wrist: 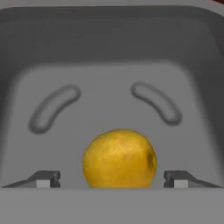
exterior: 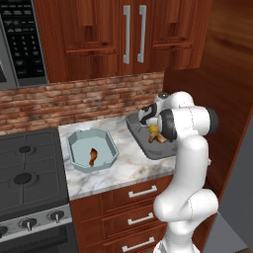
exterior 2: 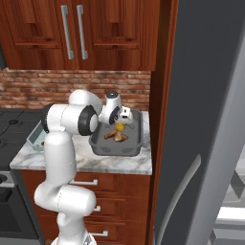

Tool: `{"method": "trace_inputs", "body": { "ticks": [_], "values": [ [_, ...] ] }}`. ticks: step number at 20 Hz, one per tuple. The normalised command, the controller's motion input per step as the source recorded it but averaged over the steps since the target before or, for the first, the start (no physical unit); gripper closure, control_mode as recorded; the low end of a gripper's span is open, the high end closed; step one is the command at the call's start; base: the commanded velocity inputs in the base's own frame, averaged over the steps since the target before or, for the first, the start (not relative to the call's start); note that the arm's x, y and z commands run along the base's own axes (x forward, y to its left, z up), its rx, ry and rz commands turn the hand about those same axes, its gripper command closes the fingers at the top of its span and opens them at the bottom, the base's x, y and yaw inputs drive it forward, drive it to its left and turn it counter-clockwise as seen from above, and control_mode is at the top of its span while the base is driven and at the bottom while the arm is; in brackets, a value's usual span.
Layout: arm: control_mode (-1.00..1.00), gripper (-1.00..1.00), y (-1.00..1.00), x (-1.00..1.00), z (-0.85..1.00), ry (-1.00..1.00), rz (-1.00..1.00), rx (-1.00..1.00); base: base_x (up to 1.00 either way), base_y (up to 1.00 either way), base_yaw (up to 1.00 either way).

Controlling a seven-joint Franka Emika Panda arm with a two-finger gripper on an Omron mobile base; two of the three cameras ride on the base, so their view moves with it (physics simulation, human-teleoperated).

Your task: Place one lemon and one chicken drumstick in each tupperware on the nearby counter, to pack two identical lunches.

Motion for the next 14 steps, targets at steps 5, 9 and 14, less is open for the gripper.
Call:
{"method": "trace_inputs", "body": {
  "ticks": [5, 9, 14],
  "values": [
    [-1.00, -1.00, 0.01, -0.80, 0.29, 0.00, -0.04, 0.00, 0.00, 0.00, 0.00],
    [-1.00, -1.00, 0.15, -0.99, 0.35, -0.07, -0.01, -0.01, 0.00, 0.00, 0.00],
    [-1.00, -1.00, 0.35, -0.86, 0.63, -0.23, 0.00, -0.03, 0.00, 0.00, 0.00]
  ]
}}
